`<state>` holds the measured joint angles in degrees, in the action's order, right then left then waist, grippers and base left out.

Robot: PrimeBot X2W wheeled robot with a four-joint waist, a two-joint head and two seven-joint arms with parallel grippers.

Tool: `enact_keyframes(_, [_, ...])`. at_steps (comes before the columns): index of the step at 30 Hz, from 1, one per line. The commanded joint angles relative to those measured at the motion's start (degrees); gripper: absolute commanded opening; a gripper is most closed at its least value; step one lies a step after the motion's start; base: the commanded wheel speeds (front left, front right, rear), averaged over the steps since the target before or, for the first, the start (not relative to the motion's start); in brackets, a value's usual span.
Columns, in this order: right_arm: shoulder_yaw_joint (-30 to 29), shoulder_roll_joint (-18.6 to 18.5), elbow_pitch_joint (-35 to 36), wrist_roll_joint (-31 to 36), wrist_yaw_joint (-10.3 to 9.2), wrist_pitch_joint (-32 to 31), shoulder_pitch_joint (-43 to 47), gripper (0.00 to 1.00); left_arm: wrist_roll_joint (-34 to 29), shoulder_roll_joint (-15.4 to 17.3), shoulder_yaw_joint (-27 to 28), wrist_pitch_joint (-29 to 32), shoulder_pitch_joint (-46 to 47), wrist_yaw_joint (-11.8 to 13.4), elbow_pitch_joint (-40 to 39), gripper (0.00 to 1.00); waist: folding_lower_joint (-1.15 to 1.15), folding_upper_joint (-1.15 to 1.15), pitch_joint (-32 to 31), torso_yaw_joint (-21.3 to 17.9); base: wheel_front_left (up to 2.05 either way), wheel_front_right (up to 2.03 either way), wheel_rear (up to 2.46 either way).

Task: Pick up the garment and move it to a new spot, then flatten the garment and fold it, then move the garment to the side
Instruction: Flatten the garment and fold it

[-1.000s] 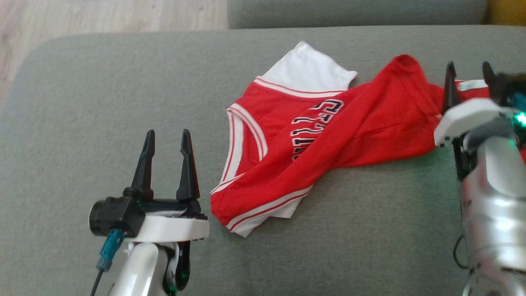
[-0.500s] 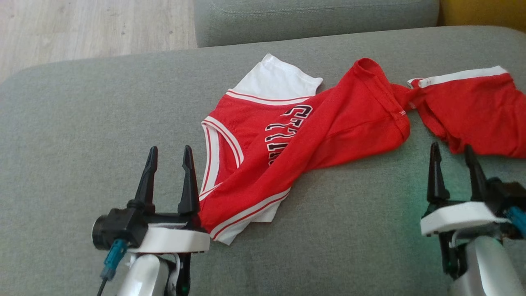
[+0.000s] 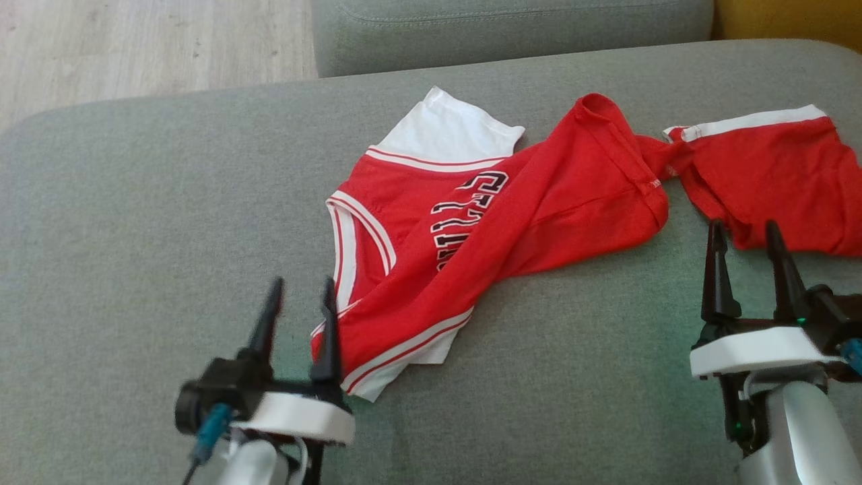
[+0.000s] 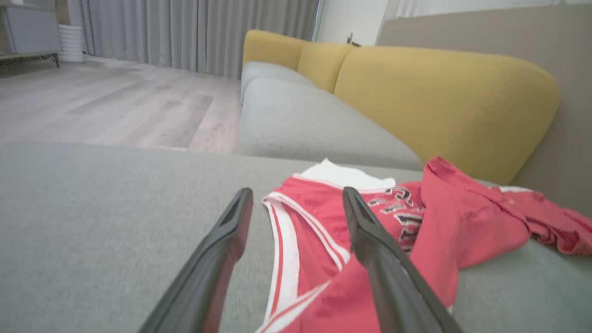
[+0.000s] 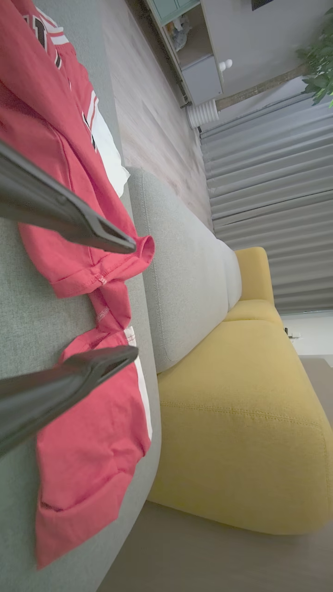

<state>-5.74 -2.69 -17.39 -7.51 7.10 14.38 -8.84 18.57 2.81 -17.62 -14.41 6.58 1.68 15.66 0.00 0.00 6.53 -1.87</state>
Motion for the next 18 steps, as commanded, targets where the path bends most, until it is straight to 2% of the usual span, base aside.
enact_keyframes(1, [1.3,-0.2,1.4,-0.6,0.39,0.6,-0.6,1.00,-0.4,0.5,0.7,0.9,0.4,-0.6,-0.1,1.00,0.00,0.00,-0.1,0.3,0.00,0.00,0.00])
enact_keyframes(7, [1.0,-0.2,0.3,-1.4,0.39,0.6,-0.6,1.00,-0.2,1.5,-1.8,4.3,-1.9,-2.7,1.2,1.00,0.00,0.00,-0.2,0.7,0.00,0.00,0.00])
enact_keyframes(18, [1.5,-0.2,-1.1,-2.7,0.39,0.6,-1.2,1.00,2.3,2.1,-2.0,11.7,-3.7,-1.7,1.5,1.00,0.00,0.00,0.2,0.7,0.00,0.00,0.00])
